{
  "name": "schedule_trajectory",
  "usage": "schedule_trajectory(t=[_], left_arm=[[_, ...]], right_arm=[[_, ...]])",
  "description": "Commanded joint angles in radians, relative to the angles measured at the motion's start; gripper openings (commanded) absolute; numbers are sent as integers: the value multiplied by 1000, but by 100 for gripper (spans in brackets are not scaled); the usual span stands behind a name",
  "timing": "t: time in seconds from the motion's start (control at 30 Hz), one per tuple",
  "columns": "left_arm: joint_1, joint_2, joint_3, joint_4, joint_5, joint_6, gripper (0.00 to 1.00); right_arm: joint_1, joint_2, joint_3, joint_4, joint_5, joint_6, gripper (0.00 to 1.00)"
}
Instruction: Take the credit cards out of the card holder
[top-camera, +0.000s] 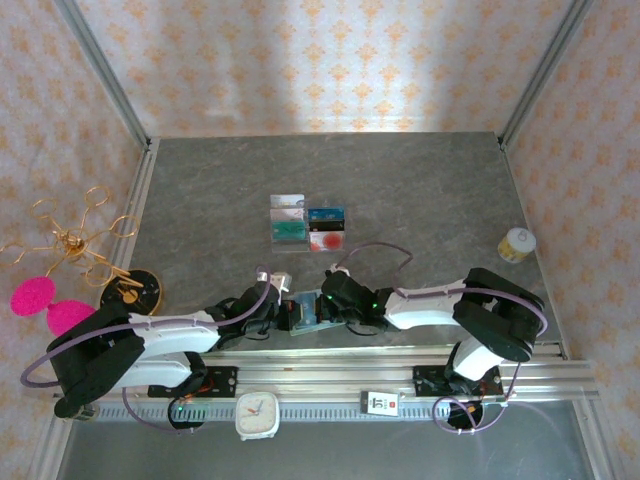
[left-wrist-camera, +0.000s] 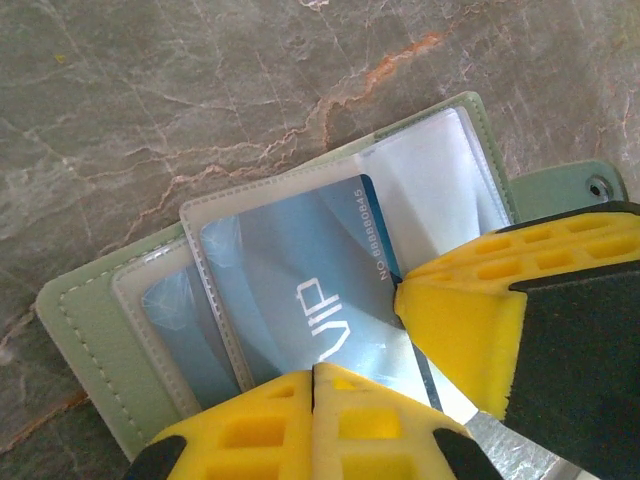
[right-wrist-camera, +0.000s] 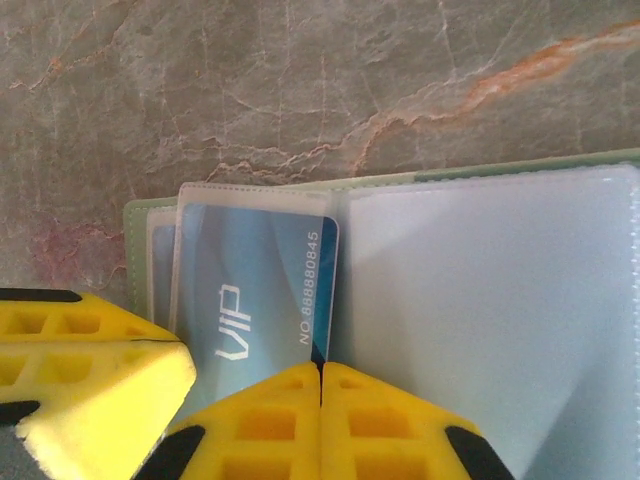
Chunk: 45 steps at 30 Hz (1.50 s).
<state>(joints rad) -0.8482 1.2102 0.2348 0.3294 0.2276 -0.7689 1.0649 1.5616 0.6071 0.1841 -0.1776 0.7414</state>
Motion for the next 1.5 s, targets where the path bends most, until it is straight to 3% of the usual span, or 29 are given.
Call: schedule_trajectory(t=[0.0, 0.37, 0.67, 0.9, 1.03, 1.23, 1.47], left_arm=[[12, -11, -21, 4, -19, -4, 0], [52, -11, -49, 25, 15, 11, 0], [19, -133, 38, -10, 23, 35, 0], [-14, 79, 113, 31, 36, 51, 0], [-14, 97, 95, 13, 3, 31, 0], [-14, 76, 78, 1, -10, 28, 0], [-14, 142, 66, 28, -4, 23, 0]], right_arm=[[-7, -46, -40, -39, 76, 28, 0], [-14, -108, -75, -115, 110, 30, 0], [-14, -121, -44, -103, 72, -46, 0], [-14, -117, -48, -92, 54, -50, 0], [-19, -135, -56, -84, 42, -56, 6], [-50, -147, -76, -23, -43, -65, 25], [-65, -98, -69, -3, -88, -62, 29]])
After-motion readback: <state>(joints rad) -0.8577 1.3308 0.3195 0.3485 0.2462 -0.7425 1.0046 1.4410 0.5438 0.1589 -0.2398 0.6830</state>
